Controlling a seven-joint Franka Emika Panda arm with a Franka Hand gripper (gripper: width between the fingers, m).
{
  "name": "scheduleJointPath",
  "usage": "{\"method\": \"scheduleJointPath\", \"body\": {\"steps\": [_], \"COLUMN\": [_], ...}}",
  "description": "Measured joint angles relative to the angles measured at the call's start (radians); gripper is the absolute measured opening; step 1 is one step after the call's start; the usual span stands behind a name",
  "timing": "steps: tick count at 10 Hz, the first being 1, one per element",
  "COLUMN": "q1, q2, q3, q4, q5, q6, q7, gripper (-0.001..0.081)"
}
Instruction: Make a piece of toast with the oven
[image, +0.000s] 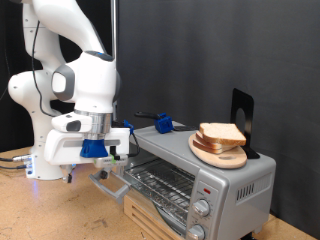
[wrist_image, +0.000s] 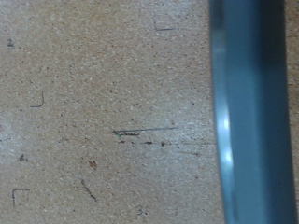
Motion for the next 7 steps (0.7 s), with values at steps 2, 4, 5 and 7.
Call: {"method": "scheduleJointPath", "body": {"steps": [2,4,5,7], "q1": [-0.010,-0.019,-0.023,-0.026], "q2": [0.022,0.062,0.091,0.156], "q3": [-0.004,-0.016,-0.023,-0.034], "q4": [0.005,0.012,0.021,0.048], "q5": [-0.053,-0.141,-0.162,-0.178], "q6": [0.002,0.022,0.029,0.035], "q7": [0.053,0.149,0.177,0.233], "gripper": [0.0808,0.0808,0.0808,0.0808]}}
